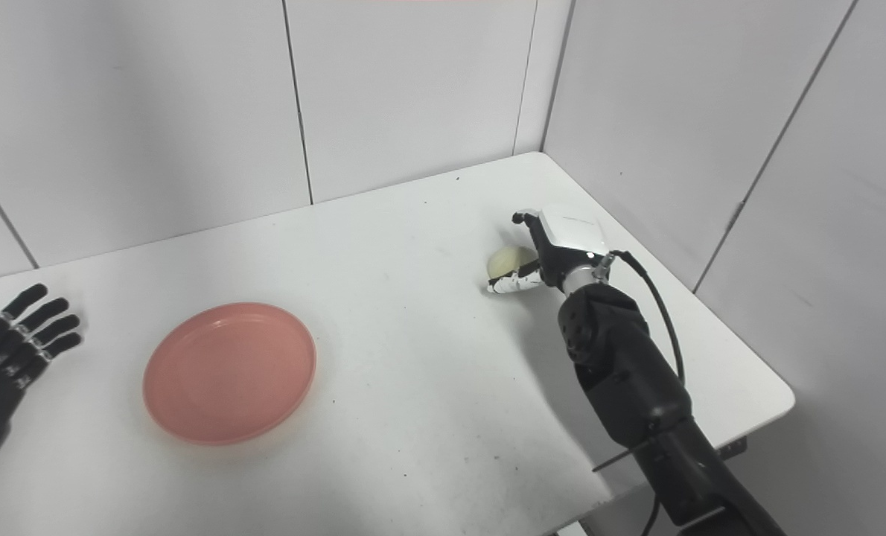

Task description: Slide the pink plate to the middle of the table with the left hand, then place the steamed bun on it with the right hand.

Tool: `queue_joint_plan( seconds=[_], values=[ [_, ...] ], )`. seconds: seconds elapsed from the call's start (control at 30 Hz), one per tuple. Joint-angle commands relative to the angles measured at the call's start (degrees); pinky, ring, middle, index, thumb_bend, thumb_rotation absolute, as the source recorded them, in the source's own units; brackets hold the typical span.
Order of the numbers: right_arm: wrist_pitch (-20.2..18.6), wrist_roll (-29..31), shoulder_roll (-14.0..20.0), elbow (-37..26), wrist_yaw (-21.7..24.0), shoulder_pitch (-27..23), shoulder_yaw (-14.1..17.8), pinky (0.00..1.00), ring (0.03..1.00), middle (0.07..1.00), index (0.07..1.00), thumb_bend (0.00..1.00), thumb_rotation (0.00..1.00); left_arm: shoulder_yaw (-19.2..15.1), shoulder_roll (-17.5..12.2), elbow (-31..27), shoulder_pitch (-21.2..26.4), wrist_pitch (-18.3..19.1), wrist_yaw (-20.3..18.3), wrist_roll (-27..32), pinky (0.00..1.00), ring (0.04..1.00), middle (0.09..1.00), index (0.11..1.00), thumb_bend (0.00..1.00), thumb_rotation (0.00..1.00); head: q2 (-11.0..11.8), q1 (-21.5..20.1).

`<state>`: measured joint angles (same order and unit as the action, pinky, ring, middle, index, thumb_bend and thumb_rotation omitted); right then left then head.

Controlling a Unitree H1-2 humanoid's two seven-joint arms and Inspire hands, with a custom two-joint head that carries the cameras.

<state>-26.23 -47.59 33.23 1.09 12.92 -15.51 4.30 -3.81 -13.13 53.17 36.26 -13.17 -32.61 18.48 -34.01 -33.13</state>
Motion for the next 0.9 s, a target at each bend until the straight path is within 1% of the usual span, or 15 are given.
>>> queue_joint_plan(
  seconds=[0.0, 0.13, 0.2, 0.4, 0.53, 0.73, 0.87],
  values=[
    [-0.41, 0.53, 1.59, 0.18, -1.42, -2.55, 0.34, 0.72, 0.833, 0.851, 0.807, 0.83, 0.39, 1.1, -0.08, 3.81, -6.58, 4.76, 0.95, -2.34, 0.82, 0.819, 0.841, 0.85, 0.56, 0.89, 0.04, 0.02],
    [-0.06, 1.82, 1.49, 1.28, -2.24, -2.87, 0.02, 0.7, 0.818, 0.845, 0.804, 0.83, 0.39, 1.06, -0.11, 2.79, -6.9, 5.72, 1.19, -2.13, 0.82, 0.821, 0.844, 0.852, 0.55, 0.9, -0.19, -0.03],
    [0.08, 2.28, 1.54, 1.85, -2.61, -3.04, -0.3, 0.7, 0.813, 0.836, 0.802, 0.83, 0.38, 0.96, -0.13, 2.19, -7.08, 6.37, 1.37, -1.95, 0.83, 0.822, 0.845, 0.85, 0.56, 0.88, -0.4, -0.15],
    [0.46, 3.5, 1.82, 4.05, -3.88, -3.81, -1.22, 0.71, 0.811, 0.827, 0.797, 0.83, 0.37, 1.14, -0.36, 0.87, -7.6, 6.83, 1.1, -1.91, 0.83, 0.827, 0.852, 0.857, 0.56, 0.89, -0.8, -0.28],
    [1.05, 4.98, 2.1, 5.7, -4.8, -4.17, -1.56, 0.7, 0.799, 0.824, 0.797, 0.82, 0.38, 1.1, -0.55, 1.22, -7.53, 6.71, 0.76, -1.81, 0.83, 0.825, 0.847, 0.856, 0.55, 0.9, -1.0, -0.33],
    [0.86, 6.27, 2.4, 5.84, -5.21, -4.27, -2.27, 0.69, 0.791, 0.819, 0.797, 0.82, 0.39, 1.12, -0.67, 1.73, -7.34, 6.49, 0.71, -1.9, 0.82, 0.824, 0.846, 0.855, 0.55, 0.9, -1.11, -0.38],
    [1.66, 7.14, 2.87, 7.75, -6.13, -4.62, -2.91, 0.65, 0.742, 0.788, 0.792, 0.8, 0.42, 1.01, -0.7, 2.2, -7.19, 6.26, 0.68, -1.87, 0.82, 0.818, 0.842, 0.849, 0.55, 0.89, -1.3, -0.46]
  ],
)
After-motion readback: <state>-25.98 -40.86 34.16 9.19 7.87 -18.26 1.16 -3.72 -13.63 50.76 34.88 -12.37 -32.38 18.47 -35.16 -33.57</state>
